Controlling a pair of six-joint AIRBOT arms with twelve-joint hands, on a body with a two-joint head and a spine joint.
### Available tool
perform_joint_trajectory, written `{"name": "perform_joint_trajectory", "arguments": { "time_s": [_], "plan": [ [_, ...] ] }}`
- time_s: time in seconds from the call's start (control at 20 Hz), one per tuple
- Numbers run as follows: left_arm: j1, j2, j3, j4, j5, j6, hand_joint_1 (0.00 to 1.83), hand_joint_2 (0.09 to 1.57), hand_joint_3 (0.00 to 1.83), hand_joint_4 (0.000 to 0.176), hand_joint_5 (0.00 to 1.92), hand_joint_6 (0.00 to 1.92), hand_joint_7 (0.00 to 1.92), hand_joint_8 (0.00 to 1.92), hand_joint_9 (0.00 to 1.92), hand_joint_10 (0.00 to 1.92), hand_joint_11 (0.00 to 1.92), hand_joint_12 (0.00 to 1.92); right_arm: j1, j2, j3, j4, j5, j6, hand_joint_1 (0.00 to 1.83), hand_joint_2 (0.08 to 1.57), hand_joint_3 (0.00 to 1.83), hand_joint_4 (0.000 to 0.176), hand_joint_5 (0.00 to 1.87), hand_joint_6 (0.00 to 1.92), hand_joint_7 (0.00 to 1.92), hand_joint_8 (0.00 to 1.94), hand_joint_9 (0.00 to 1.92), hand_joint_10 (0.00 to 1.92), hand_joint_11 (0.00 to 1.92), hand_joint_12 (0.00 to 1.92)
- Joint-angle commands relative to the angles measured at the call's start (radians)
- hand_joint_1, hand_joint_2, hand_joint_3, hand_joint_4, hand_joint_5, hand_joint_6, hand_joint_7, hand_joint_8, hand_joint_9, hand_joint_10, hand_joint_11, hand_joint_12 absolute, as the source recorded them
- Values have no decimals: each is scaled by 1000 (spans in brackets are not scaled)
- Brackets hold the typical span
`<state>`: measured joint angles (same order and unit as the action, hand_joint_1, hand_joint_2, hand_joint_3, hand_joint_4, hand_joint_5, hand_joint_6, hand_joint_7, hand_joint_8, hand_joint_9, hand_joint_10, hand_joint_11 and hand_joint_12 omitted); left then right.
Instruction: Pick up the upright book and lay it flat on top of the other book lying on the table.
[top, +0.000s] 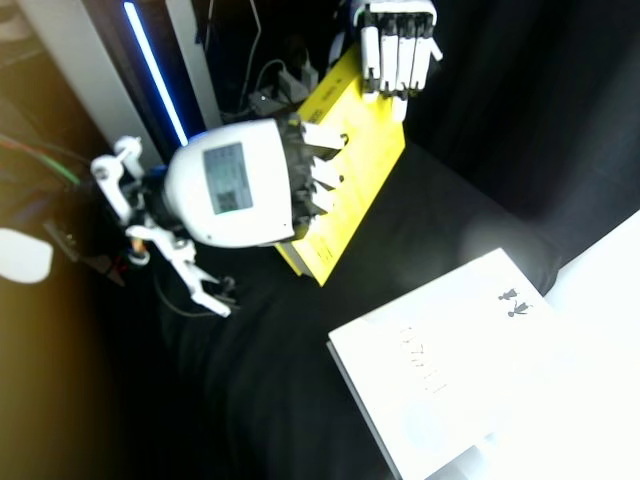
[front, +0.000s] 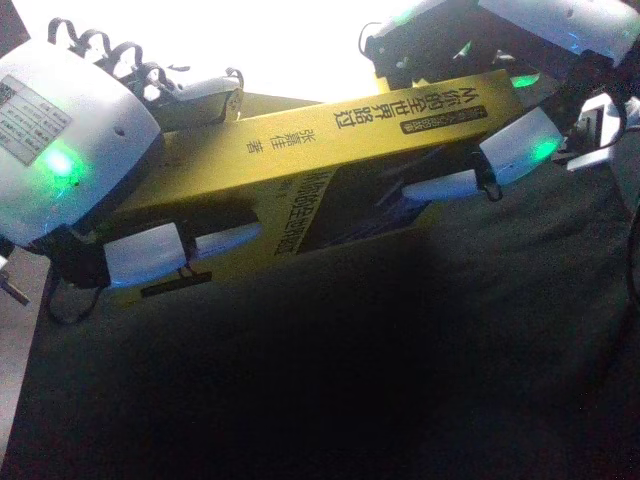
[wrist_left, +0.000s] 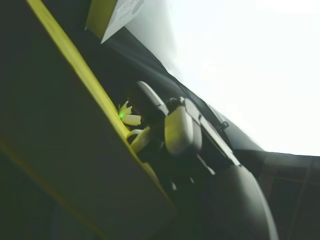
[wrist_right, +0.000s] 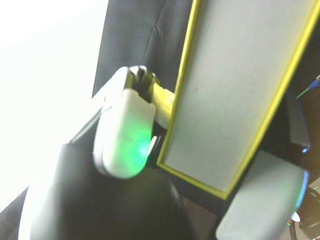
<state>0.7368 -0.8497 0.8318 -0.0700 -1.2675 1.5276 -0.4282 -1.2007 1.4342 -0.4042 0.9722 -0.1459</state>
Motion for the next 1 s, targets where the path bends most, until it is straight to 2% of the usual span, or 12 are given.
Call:
{"name": "perform_joint_trajectory", "arguments": {
  "time_s": [0.0,0.05,0.1,0.15,0.2,0.25,0.4,0.45,0.5,0.55,0.75,0.95],
  "plan": [
    [-9,14,-6,10,-227,-21,504,1187,0,42,134,1319,244,1105,176,1139,17,1491,6,6,7,27,67,-10,1590,735,942,176,1526,1921,1719,1941,1833,1921,1871,1921],
    [-2,18,-9,5,-230,-21,491,1140,0,53,58,1110,178,880,126,916,3,1290,6,6,7,30,67,-10,1579,735,940,176,1524,1921,1714,1941,1825,1921,1861,1921],
    [2,21,-11,-1,-230,-21,411,1099,0,85,13,689,112,424,24,472,0,572,6,6,7,30,67,-10,1585,713,949,176,1514,1921,1701,1941,1808,1921,1841,1921],
    [7,24,-13,-8,-229,-21,411,1099,0,85,13,689,112,424,24,472,0,572,6,6,7,33,67,-10,1585,713,949,176,1514,1921,1701,1941,1808,1921,1841,1921],
    [13,27,-15,-15,-229,-21,452,1022,0,111,6,140,22,33,0,42,0,22,6,6,7,37,67,-10,1580,688,987,176,1529,1921,1714,1941,1812,1921,1845,1921],
    [18,31,-17,-20,-231,-21,479,982,0,119,0,27,4,6,0,8,0,4,6,6,7,38,67,-10,1593,674,1019,176,1551,1921,1726,1941,1818,1921,1850,1921],
    [49,52,-27,-64,-250,-18,565,934,0,173,0,0,0,0,0,0,0,0,6,13,0,43,68,-10,1632,661,1075,176,1555,1921,1728,1941,1809,1921,1835,1921],
    [61,60,-30,-80,-259,-15,587,943,0,158,0,0,0,0,0,0,0,0,6,19,-5,45,68,-10,1627,677,1058,176,1538,1921,1703,1941,1787,1921,1818,1921],
    [77,67,-34,-104,-275,-15,609,969,12,172,0,0,0,0,0,0,0,0,6,28,-11,46,71,-10,1619,679,1050,176,1531,1921,1680,1941,1751,1921,1785,1921],
    [103,75,-38,-131,-299,-14,637,971,11,175,0,0,0,0,0,0,0,0,6,39,-18,47,76,-10,1611,678,1062,176,1551,1921,1709,1941,1785,1921,1821,1921],
    [188,109,-58,-224,-353,-6,581,983,11,176,0,0,0,0,0,0,0,0,6,70,-32,67,104,-11,1635,694,1073,176,1614,1921,1760,1941,1819,1921,1841,1921],
    [212,110,-58,-261,-338,-6,649,975,4,176,0,0,0,0,0,0,0,0,6,95,-39,87,140,-11,1653,570,1215,176,1618,1921,1768,1941,1852,1921,1886,1921]
  ]
}}
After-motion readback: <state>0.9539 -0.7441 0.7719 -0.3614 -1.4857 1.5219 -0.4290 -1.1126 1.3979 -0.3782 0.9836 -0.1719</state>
